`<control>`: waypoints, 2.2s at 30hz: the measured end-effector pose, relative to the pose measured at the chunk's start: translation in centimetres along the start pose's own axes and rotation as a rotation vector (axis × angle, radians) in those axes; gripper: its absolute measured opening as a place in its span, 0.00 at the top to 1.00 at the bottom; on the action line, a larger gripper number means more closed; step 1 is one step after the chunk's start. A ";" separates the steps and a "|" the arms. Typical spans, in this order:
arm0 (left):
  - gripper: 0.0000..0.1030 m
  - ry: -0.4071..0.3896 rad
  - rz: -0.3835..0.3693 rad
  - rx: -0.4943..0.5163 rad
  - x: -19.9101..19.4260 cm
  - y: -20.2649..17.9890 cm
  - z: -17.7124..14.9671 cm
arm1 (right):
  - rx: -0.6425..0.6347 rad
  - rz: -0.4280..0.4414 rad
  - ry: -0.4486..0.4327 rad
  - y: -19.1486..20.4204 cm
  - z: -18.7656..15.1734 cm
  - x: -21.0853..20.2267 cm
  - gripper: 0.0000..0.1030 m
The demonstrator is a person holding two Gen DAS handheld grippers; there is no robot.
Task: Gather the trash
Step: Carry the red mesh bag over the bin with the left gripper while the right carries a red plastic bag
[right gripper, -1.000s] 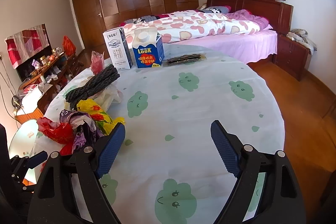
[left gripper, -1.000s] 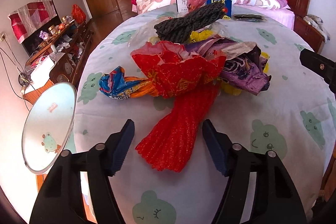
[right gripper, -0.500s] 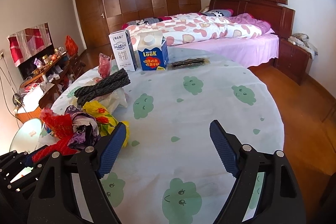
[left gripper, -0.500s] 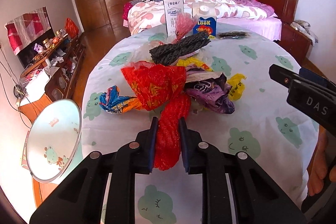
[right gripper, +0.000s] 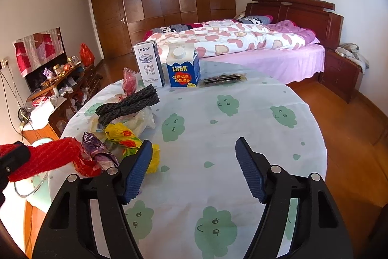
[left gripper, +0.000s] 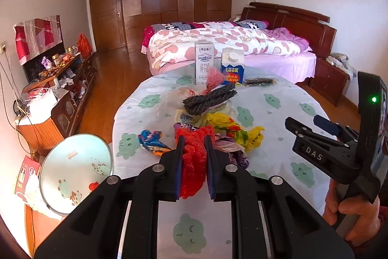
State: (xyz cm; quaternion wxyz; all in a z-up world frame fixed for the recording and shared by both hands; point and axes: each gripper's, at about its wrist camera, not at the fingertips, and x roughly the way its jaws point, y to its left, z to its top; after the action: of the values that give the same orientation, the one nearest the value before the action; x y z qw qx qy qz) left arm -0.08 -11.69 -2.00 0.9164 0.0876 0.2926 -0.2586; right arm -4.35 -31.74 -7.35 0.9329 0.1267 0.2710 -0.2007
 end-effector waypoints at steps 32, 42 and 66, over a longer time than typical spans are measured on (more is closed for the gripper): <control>0.85 -0.001 0.238 -0.157 -0.6 9.6 -1.1 | -0.227 0.367 0.219 14.2 -2.3 5.3 0.87; 0.85 -0.014 0.261 -0.166 -1.2 10.0 -1.2 | -0.210 0.438 0.127 14.3 -1.1 1.4 0.89; 0.85 -0.048 0.271 -0.388 -2.3 18.8 -2.6 | -0.310 0.514 0.037 20.2 0.1 -1.8 0.89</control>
State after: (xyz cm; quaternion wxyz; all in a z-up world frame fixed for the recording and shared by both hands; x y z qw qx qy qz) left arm 6.90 6.10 -2.65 0.9492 -0.0577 0.3003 -0.0741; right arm 3.25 -13.28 -3.63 0.9563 0.0508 0.2743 0.0880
